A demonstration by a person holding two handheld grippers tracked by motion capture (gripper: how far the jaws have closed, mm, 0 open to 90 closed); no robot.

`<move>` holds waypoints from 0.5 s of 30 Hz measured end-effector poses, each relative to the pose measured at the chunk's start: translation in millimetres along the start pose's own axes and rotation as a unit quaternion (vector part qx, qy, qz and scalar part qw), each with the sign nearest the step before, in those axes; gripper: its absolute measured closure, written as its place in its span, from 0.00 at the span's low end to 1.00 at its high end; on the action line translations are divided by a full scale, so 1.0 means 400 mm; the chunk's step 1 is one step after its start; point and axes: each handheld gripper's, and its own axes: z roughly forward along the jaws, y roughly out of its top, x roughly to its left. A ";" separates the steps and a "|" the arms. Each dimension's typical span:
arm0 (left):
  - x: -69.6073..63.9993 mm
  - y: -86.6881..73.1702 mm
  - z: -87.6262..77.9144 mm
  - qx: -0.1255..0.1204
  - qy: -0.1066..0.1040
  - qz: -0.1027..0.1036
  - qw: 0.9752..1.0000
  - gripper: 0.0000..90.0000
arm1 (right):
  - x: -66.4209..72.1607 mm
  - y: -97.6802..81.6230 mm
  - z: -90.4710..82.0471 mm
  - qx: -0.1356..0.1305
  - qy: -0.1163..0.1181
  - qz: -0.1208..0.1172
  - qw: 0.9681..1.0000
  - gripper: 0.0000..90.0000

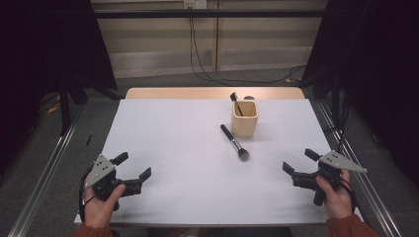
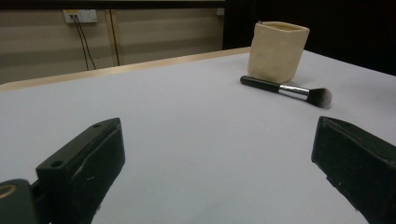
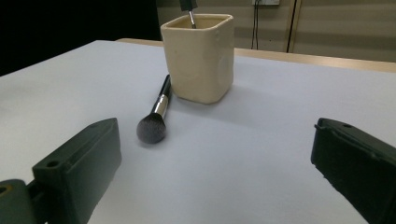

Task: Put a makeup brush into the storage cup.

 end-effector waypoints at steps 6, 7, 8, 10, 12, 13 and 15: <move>0.002 0.000 -0.006 -0.004 0.009 -0.003 1.000 0.03 | -0.001 -0.014 -0.029 -0.003 -0.007 -0.010 1.000 0.02; 0.004 -0.001 -0.006 -0.001 0.006 -0.005 1.000 0.03 | 0.000 -0.018 -0.033 0.000 -0.005 -0.006 1.000 0.02; 0.005 -0.002 -0.006 0.001 0.005 -0.008 1.000 0.03 | -0.001 -0.020 -0.035 0.002 -0.006 -0.005 1.000 0.02; 0.004 -0.002 -0.004 0.001 0.003 -0.006 1.000 0.03 | -0.002 -0.022 -0.037 0.002 -0.005 -0.007 1.000 0.02; 0.003 -0.001 -0.003 0.003 0.001 -0.003 1.000 0.03 | -0.003 -0.023 -0.035 0.004 -0.003 -0.009 1.000 0.02; 0.004 -0.001 -0.002 0.003 0.001 -0.002 1.000 0.03 | -0.005 -0.023 -0.033 0.009 -0.001 -0.011 1.000 0.02; 0.003 -0.001 -0.001 0.003 -0.001 -0.002 1.000 0.03 | -0.008 -0.024 -0.028 0.013 0.000 -0.009 1.000 0.02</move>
